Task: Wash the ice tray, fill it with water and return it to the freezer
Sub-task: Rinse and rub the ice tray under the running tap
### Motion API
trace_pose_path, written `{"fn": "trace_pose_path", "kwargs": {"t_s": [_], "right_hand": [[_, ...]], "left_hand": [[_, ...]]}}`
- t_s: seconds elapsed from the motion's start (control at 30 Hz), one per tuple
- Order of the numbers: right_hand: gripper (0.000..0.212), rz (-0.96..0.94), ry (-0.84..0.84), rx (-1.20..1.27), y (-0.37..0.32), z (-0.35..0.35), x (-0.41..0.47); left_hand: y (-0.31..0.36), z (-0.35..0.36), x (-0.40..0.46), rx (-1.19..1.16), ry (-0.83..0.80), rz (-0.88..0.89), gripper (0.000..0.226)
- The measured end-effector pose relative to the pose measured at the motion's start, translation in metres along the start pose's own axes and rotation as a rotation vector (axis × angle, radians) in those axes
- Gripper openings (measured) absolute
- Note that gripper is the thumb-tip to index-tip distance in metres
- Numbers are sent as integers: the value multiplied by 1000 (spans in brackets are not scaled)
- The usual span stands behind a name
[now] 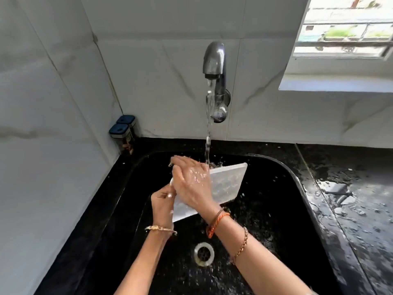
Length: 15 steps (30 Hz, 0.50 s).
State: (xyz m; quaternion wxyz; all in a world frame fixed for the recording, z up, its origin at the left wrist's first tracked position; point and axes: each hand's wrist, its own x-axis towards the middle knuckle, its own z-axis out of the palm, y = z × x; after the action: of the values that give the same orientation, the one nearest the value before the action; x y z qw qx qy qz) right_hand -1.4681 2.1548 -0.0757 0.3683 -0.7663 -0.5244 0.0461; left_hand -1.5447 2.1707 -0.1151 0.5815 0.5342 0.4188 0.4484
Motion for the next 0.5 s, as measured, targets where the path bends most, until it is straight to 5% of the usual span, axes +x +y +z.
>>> {"fn": "trace_pose_path", "kwargs": {"t_s": [0.1, 0.27, 0.4, 0.5], "right_hand": [[39, -37, 42, -35, 12, -21, 11], [32, 427, 96, -63, 80, -43, 36], [46, 107, 197, -113, 32, 1, 12], [37, -192, 254, -27, 2, 15, -10]], "left_hand": [[-1, -4, -1, -88, 91, -34, 39], [-4, -19, 4, -215, 47, -149, 50], [-5, 4, 3, -265, 92, -216, 47], [-10, 15, -1, -293, 22, -225, 32]]}}
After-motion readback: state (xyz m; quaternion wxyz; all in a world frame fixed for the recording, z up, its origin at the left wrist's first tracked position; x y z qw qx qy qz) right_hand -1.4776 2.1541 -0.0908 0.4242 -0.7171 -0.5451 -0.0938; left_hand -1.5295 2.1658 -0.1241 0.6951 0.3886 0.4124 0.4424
